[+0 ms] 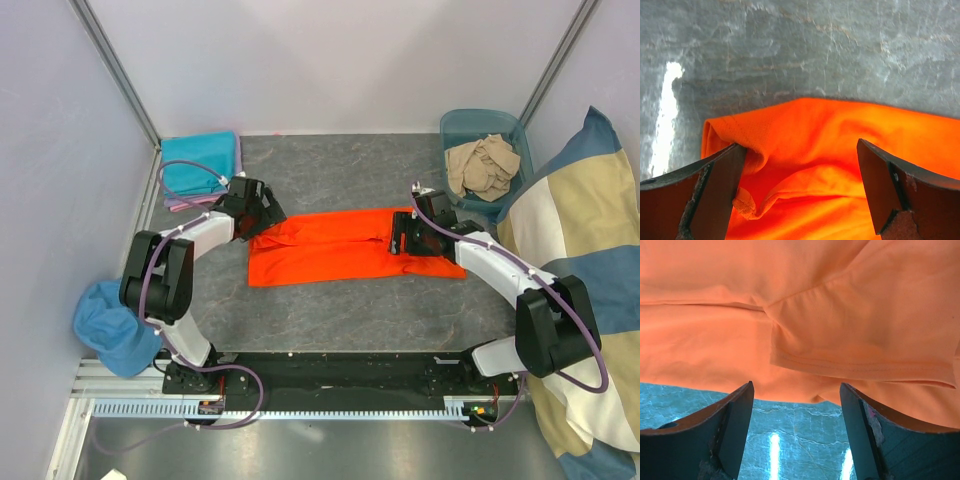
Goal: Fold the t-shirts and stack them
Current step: Rotate the tshirt 90 degrees
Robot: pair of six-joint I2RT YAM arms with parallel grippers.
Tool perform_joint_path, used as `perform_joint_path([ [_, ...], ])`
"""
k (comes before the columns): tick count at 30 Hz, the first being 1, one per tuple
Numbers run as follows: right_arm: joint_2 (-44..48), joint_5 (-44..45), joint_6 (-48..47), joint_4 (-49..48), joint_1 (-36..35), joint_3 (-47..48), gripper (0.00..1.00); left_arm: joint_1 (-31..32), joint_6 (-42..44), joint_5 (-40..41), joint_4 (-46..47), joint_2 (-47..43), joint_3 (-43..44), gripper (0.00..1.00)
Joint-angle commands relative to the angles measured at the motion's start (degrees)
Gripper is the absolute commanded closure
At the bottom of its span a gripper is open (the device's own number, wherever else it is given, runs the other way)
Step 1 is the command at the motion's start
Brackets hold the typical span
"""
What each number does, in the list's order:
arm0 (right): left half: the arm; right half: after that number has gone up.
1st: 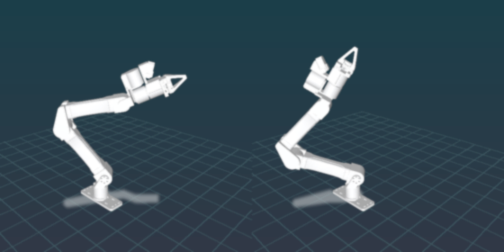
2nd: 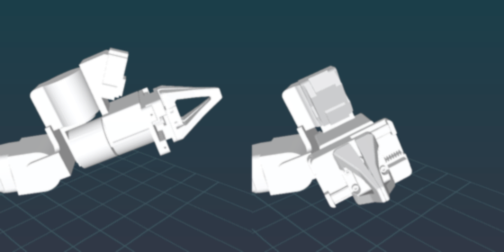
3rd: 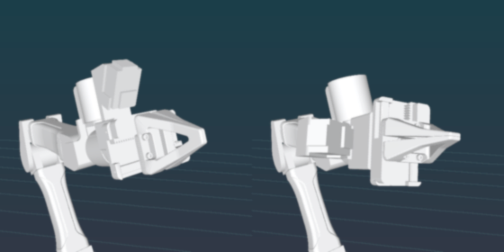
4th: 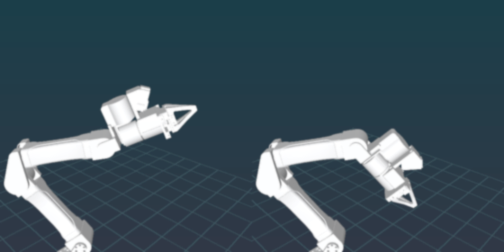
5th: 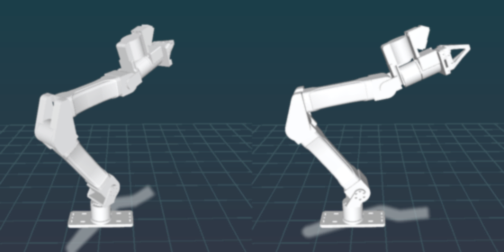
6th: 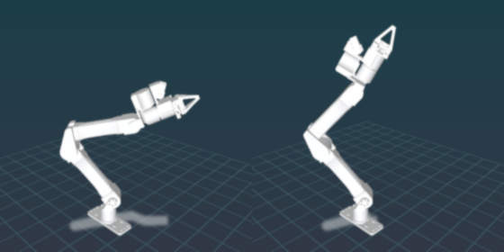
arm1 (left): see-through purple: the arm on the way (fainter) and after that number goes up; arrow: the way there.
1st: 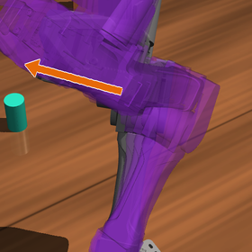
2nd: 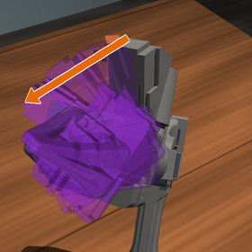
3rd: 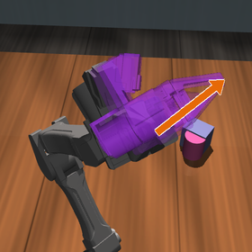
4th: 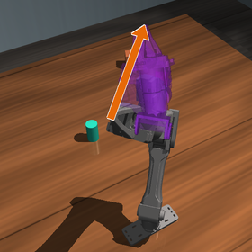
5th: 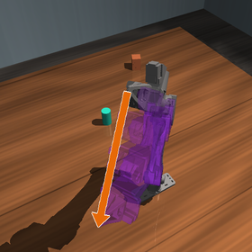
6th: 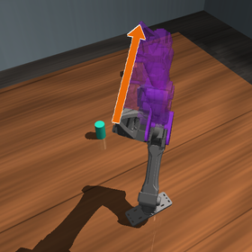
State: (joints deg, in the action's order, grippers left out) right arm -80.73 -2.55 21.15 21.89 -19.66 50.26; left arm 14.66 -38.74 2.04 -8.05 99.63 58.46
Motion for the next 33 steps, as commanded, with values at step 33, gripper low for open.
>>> perform_joint_path([
  [33,3.8,0.3,1.3,-0.7,0.1,-4.4,0.21,4.8,-1.0,2.3,-6.4,-31.3,-13.4,0.0],
])
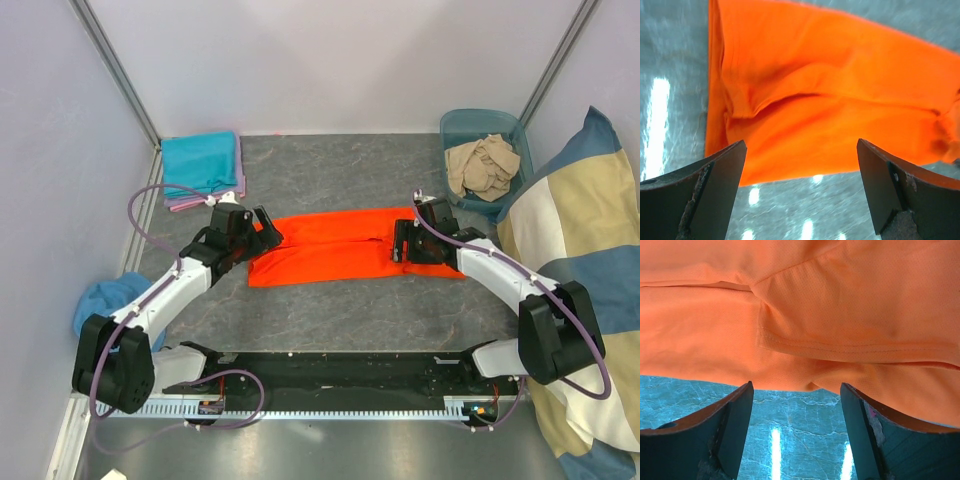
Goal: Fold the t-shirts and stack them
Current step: Rotate the tshirt 90 degrees
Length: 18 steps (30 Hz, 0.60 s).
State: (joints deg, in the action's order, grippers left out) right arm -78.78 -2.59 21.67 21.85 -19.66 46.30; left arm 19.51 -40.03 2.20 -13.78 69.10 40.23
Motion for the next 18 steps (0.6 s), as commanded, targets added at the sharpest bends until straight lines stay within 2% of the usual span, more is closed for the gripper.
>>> perform_joint_path([
  [1,1.9,0.3,0.8,-0.7,0.0,-0.5,0.21,-0.1,0.2,1.4,-0.7,-0.2,5.7,0.0],
  [7,2.3,0.7,0.7,-0.8,0.0,-1.2,0.21,0.1,-1.8,-3.4,0.9,2.3,5.2,0.0],
  [18,0.3,-0.8,1.6,-2.2,0.0,-1.0,0.21,4.2,-4.5,-4.9,2.7,0.8,0.4,0.0],
])
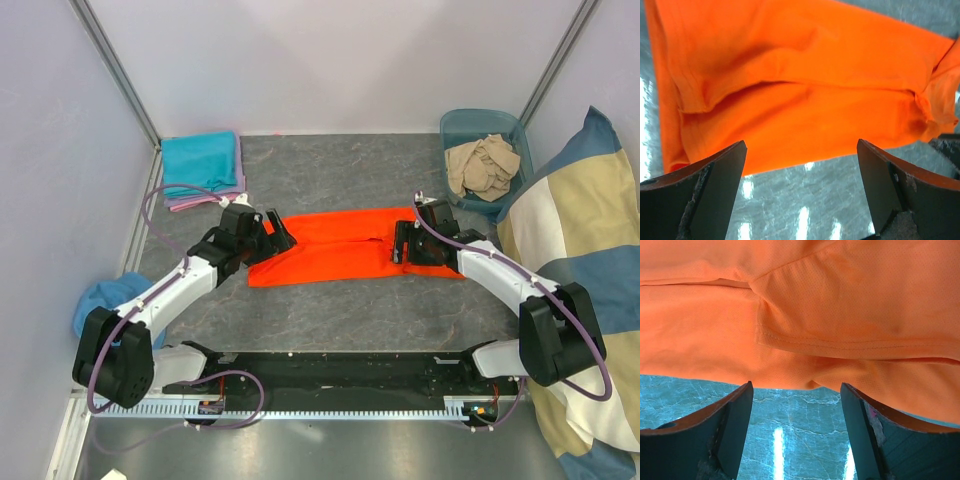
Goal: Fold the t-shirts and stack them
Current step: Rotate the tshirt 90 degrees
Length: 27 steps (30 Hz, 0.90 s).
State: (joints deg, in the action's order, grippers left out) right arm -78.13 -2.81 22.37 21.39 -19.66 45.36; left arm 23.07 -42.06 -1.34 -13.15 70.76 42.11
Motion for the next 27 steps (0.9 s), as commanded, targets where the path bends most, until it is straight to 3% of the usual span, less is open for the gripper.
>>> perform_joint_path([
  [1,-0.5,-0.6,1.0,-1.8,0.0,0.0,0.21,0.7,-2.8,-1.6,2.2,-1.0,-1.8,0.0],
  [12,-0.9,-0.7,1.2,-2.1,0.0,-0.5,0.21,1.3,-1.0,4.1,5.5,3.2,-5.2,0.0],
  [27,0.0,0.0,0.6,-1.0,0.0,-1.4,0.21,-1.4,1.5,9.4,6.8,8.8,-3.3,0.0],
])
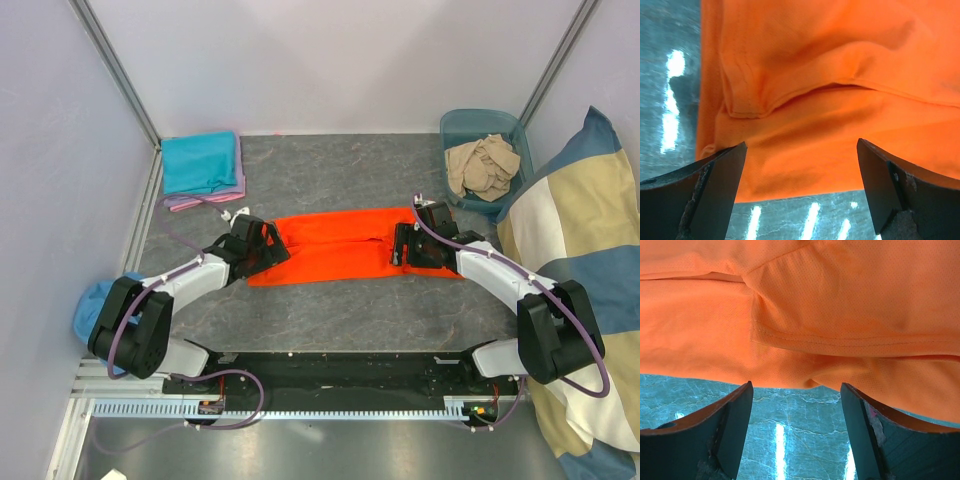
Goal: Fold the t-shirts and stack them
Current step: Rotate the tshirt 90 degrees
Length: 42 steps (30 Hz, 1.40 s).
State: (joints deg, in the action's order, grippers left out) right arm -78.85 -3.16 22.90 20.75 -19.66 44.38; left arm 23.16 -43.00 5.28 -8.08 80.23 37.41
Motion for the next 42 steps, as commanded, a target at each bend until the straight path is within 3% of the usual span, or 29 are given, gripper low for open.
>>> perform_joint_path([
  [1,0.7,0.4,0.1,-0.4,0.1,-0.4,0.21,-1.8,2.6,2.8,1.5,-1.2,1.3,0.0],
  [12,0.9,0.4,0.2,-0.4,0.0,-0.8,0.21,-5.6,4.4,3.2,-2.1,-9.4,2.5,0.0],
  [17,0.9,0.4,0.3,-0.4,0.0,-1.1,0.21,-5.7,3.9,-1.0,0.2,-9.3,4.5,0.0],
  [23,1.2,0.3,0.3,-0.4,0.1,-1.5,0.21,-5.7,1.8,-7.7,6.9,-3.2,7.1,0.0],
  [42,1.3,0.0,0.2,0.4,0.0,-1.2,0.2,-4.4,0.6,-13.8,18.3,19.6,16.6,0.0],
])
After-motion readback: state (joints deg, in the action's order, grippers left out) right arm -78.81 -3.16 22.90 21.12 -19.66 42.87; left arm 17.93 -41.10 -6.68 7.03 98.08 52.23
